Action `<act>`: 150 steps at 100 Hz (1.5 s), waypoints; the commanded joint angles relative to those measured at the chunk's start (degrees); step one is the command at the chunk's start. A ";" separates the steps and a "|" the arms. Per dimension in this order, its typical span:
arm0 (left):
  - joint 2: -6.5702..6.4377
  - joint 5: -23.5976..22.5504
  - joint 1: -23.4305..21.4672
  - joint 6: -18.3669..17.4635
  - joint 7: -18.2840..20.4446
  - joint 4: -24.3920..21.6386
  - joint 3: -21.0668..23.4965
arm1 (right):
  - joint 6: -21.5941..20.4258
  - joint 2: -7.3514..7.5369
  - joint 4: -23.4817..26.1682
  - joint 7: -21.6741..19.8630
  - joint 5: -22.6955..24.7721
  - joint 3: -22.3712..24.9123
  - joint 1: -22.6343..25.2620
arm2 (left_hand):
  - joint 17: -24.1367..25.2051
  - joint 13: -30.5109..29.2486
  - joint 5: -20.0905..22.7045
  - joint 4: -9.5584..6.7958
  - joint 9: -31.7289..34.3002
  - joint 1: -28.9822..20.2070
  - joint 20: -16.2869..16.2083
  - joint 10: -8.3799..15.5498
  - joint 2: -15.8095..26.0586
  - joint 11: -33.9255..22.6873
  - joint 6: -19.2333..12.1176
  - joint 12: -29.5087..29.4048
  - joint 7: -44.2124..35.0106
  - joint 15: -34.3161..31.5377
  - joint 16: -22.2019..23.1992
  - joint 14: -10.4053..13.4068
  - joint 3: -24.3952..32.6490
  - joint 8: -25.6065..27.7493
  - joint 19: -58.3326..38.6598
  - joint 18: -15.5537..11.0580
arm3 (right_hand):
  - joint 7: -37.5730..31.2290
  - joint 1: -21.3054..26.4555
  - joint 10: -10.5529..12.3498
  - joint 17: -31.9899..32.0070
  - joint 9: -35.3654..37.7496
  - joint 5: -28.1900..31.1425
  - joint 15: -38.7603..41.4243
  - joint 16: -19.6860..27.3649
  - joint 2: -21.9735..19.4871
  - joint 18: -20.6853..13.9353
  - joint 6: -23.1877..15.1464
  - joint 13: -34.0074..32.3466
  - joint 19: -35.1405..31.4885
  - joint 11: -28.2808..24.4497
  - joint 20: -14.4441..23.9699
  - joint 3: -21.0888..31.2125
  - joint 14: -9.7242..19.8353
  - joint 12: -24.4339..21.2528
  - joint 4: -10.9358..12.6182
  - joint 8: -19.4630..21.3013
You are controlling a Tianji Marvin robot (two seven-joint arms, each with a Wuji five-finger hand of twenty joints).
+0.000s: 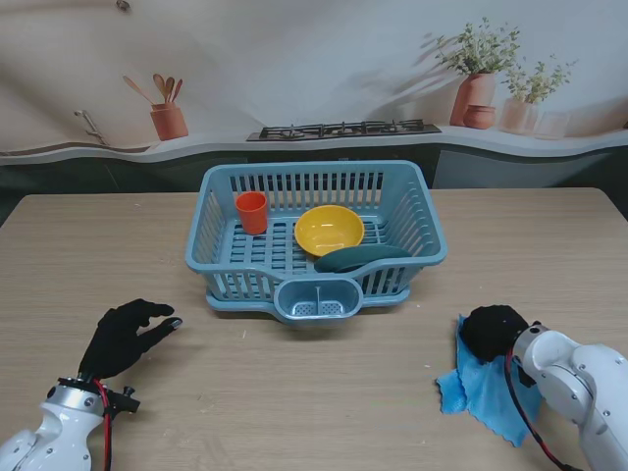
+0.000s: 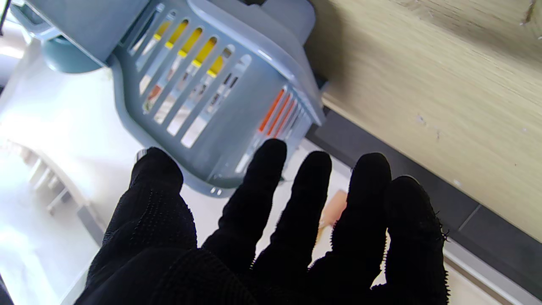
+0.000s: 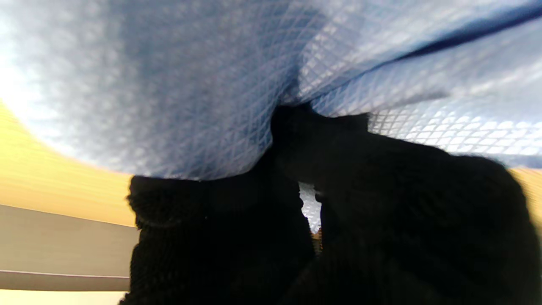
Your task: Clear dishes and wipe the table
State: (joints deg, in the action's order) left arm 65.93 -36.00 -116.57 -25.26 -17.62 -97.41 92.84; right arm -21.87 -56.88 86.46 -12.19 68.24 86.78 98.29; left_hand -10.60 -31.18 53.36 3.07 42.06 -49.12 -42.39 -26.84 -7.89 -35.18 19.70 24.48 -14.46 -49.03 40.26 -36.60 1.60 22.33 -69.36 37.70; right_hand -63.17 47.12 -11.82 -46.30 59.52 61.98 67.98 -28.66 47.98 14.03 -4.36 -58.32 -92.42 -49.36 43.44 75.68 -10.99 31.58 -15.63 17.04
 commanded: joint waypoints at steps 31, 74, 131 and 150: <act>0.18 0.16 -0.40 -0.42 0.75 -0.29 0.07 | 3.42 -0.08 2.90 -5.49 -6.92 -8.02 -1.10 | 0.57 -0.47 2.07 -1.49 0.05 -1.59 -0.66 -0.95 2.61 0.29 -0.54 -0.17 0.55 -0.51 0.56 -2.39 -1.71 -0.21 -0.77 0.58 | 0.92 2.05 -0.03 0.21 0.23 -0.90 1.94 0.16 -1.29 -2.95 2.48 -0.05 -1.25 0.04 0.04 0.46 -1.28 -1.31 0.20 -1.68; 0.27 0.74 -0.43 -0.50 0.72 -0.29 -0.02 | 9.43 -0.40 4.70 -8.28 -16.79 -24.40 -9.70 | 0.58 -0.54 2.14 -1.49 0.15 -1.68 -0.65 -1.01 2.47 0.26 -0.53 -0.16 0.51 -0.52 0.57 -2.46 -1.70 -0.18 -0.77 0.59 | 0.90 1.92 0.15 0.01 0.22 -0.92 1.96 0.30 -1.46 -3.22 2.28 -0.13 -1.28 -0.07 -0.04 0.26 -1.07 -1.61 0.19 -2.02; 0.19 0.70 -0.22 -0.52 1.03 -0.12 0.00 | 5.70 0.15 4.01 -8.80 -11.03 -16.08 -4.27 | 0.59 -0.50 2.06 -1.49 0.12 -1.62 -0.64 -0.95 2.60 0.30 -0.76 -0.18 0.51 -0.52 0.57 -2.32 -1.71 -0.14 -0.77 0.57 | 0.90 2.02 -0.03 0.27 0.16 -0.88 2.03 0.69 -1.31 -3.28 2.50 0.02 -1.29 -0.31 -0.14 0.37 -1.20 -2.23 0.25 -2.54; 0.19 0.33 -0.33 -0.92 0.82 -0.02 0.20 | 2.47 0.18 4.31 -7.76 -7.42 -8.83 -0.59 | 0.58 -0.46 2.01 -1.48 0.08 -1.56 -0.64 -0.84 2.66 0.31 -0.74 -0.18 0.52 -0.51 0.57 -2.29 -1.74 -0.13 -0.77 0.60 | 0.84 2.00 -0.06 0.48 0.11 -0.89 2.19 0.90 -1.29 -3.37 2.58 0.10 -1.35 -0.54 -0.14 0.40 -1.26 -2.50 0.24 -2.62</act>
State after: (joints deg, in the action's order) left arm 65.99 -35.45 -116.75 -25.79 -17.38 -97.34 92.93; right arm -18.83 -57.92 92.07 -19.26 59.81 77.27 96.70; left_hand -10.60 -31.18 53.36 3.07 42.06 -49.13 -42.39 -26.84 -7.89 -35.18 19.70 24.48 -14.46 -49.03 40.26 -36.60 1.60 22.33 -69.36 37.70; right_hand -62.10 47.04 -12.53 -46.25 59.53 61.38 68.66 -28.20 47.58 14.36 -3.88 -58.32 -92.58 -52.32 43.44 75.08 -11.47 31.96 -15.63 15.41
